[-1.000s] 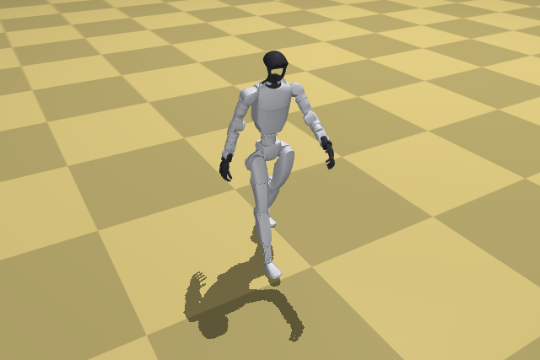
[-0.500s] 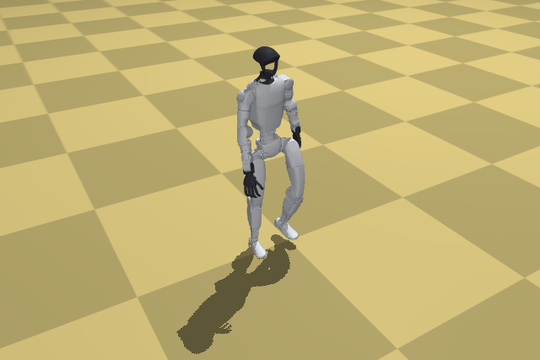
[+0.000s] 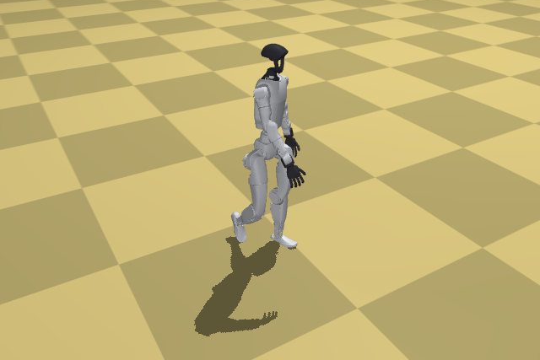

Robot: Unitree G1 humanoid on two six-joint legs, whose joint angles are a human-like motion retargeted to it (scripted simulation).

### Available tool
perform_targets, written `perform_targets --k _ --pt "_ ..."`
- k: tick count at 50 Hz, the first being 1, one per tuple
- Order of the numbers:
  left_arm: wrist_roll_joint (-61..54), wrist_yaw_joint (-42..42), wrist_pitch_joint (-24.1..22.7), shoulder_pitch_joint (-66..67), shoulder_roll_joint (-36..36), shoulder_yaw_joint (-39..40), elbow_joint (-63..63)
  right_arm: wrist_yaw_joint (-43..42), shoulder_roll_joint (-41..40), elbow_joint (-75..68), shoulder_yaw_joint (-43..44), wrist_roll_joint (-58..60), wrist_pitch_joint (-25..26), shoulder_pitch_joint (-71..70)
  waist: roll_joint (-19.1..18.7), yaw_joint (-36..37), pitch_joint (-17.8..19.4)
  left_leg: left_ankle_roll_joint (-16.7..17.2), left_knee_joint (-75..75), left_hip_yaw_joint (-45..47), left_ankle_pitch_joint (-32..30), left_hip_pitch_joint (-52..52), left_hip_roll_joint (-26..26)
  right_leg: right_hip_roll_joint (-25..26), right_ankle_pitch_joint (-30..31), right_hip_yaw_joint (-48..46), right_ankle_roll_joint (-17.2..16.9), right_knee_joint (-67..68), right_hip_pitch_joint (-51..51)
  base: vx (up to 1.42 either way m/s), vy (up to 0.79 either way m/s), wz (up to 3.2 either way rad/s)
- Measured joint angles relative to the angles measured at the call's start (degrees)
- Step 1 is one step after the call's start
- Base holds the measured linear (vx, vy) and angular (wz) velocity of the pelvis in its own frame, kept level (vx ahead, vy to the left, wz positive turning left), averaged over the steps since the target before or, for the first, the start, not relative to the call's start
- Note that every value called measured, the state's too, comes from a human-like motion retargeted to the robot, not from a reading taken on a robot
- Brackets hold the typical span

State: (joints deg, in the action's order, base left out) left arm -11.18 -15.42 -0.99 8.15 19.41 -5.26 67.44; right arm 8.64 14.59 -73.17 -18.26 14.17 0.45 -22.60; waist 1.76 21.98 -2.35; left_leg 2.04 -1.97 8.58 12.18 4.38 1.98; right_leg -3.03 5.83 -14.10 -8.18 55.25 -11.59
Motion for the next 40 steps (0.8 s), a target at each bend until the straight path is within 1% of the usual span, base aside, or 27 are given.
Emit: perform_targets --k 2,4,6,8,10,13,15,16,18,19,20,25,30,35,40 --pt "-1.0 0.8 -0.2 -0.8 0.0 -0.7 -3.1 0.0 -0.2 0.4 -0.4 0.1 0.0 0.6 -0.2 -1.2 0.2 0.3 0.4 -3.3 0.7 -0.7 -0.4 -2.2 -3.1 -0.9 1.7 0.1 -2.7 0.43 -0.05 1.53" --pt "-2.2 1.2 -0.9 -1.4 -0.1 -1.5 -6.3 -0.4 0.0 0.7 -0.8 0.0 -0.3 1.2 -0.6 -2.7 0.5 0.5 0.7 -6.9 1.3 -1.4 -0.9 -4.4 -6.4 -1.7 3.4 -3.7 -4.1 0.4 -0.08 1.7" --pt "-3.6 1.5 -1.8 -1.9 -0.1 -2.5 -9.3 -1.0 0.3 0.7 -1.1 -0.4 -0.6 1.8 -0.9 -4.4 0.8 0.5 0.9 -10.9 1.7 -2.0 -1.5 -5.8 -8.9 -1.6 4.4 -11.3 -4.1 0.37 -0.12 1.88" --pt "-5.2 1.9 -2.9 -2.3 0.0 -3.4 -12.0 -2.0 0.7 0.5 -1.3 -1.1 -0.9 2.4 -1.0 -6.3 1.4 0.5 1.0 -15.1 2.0 -2.7 -2.4 -6.5 -10.5 0.4 4.4 -22.4 -2.9 0.35 -0.17 2.05" --pt "-7.1 2.6 -3.8 -2.9 0.3 -4.4 -14.2 -3.3 1.2 0.2 -1.3 -2.0 -0.9 2.9 -0.4 -8.2 2.4 0.5 0.9 -19.6 2.2 -3.8 -4.1 -7.3 -10.9 4.4 3.3 -35.7 -0.2 0.34 -0.22 2.2" --pt "-9.2 4.7 -4.2 -4.2 1.2 -5.0 -16.3 -4.9 1.4 -0.6 -1.0 -2.5 0.6 3.2 1.9 -10.5 5.1 0.0 0.2 -26.0 2.6 -6.5 -7.3 -10.5 -8.5 11.5 -0.6 -51.2 4.0 0.34 -0.28 2.05" --pt "-9.1 5.7 -4.6 -4.4 1.7 -5.0 -17.0 -5.2 1.2 -1.0 -0.7 -2.2 1.4 3.9 3.2 -10.7 5.9 -0.4 -0.2 -29.2 2.9 -7.8 -8.5 -12.3 -5.6 14.7 -3.5 -55.7 5.0 0.31 -0.31 1.48" --pt "-8.9 6.0 -4.8 -4.4 1.9 -4.8 -17.0 -5.2 1.2 -1.2 -0.6 -2.0 1.5 4.2 3.6 -10.5 6.0 -0.5 -0.5 -30.3 2.9 -8.3 -8.8 -12.8 -4.1 15.2 -4.3 -56.6 5.4 0.28 -0.31 1.14" --pt "-8.2 6.7 -5.2 -4.1 2.1 -4.1 -16.5 -5.4 1.1 -1.5 -0.3 -2.0 1.5 4.6 4.3 -9.7 5.9 -0.7 -1.0 -31.9 2.8 -8.9 -9.1 -13.4 -2.0 15.1 -5.6 -57.6 6.3 0.25 -0.32 0.84" --pt "-7.8 7.0 -5.3 -3.8 2.2 -3.7 -16.1 -5.6 1.0 -1.7 -0.2 -2.1 1.4 4.9 4.5 -9.2 5.7 -0.8 -1.2 -32.4 2.7 -9.1 -9.1 -13.5 -1.9 14.5 -5.8 -57.6 6.6 0.24 -0.32 0.6" --pt "-7.4 7.3 -5.4 -3.4 2.2 -3.2 -15.5 -5.8 1.0 -1.8 -0.1 -2.2 1.2 5.1 4.7 -8.6 5.4 -0.9 -1.4 -32.7 2.6 -9.3 -9.0 -13.5 -2.2 13.6 -6.0 -57.5 7.0 0.22 -0.32 0.45" --pt "-6.4 8.8 -5.3 -0.1 2.0 -0.6 -9.8 -7.1 0.9 -0.9 -0.3 -2.5 -0.1 5.8 4.9 -6.3 3.4 -2.4 -0.8 -33.2 2.9 -9.3 -7.9 -12.5 -7.2 10.9 -5.8 -56.6 8.2 0.19 -0.31 0.21" --pt "-5.3 9.0 -3.7 2.6 1.1 1.4 -0.8 -7.4 1.4 1.8 -0.3 -2.0 -0.9 6.7 5.0 -5.8 1.6 -4.1 2.3 -32.3 4.1 -7.9 -7.4 -11.4 -9.0 9.9 -6.0 -57.1 9.1 0.14 -0.26 0.13" --pt "-2.6 7.3 -2.1 4.3 -0.3 2.4 6.0 -6.5 2.4 3.8 -0.5 -1.0 -1.5 7.5 4.5 -6.7 0.5 -3.6 3.9 -24.2 5.4 -5.6 -6.7 -10.2 -9.9 8.5 -6.4 -57.4 9.8 0.1 -0.17 0.18" --pt "-1.6 5.2 -1.8 5.8 -1.8 2.3 7.7 -5.4 3.5 2.8 -0.3 0.9 -1.5 8.2 3.5 -7.7 -0.2 -2.9 2.9 -17.3 5.0 -4.5 -5.8 -8.6 -10.7 7.4 -6.8 -57.4 9.9 0.07 -0.11 0.18"
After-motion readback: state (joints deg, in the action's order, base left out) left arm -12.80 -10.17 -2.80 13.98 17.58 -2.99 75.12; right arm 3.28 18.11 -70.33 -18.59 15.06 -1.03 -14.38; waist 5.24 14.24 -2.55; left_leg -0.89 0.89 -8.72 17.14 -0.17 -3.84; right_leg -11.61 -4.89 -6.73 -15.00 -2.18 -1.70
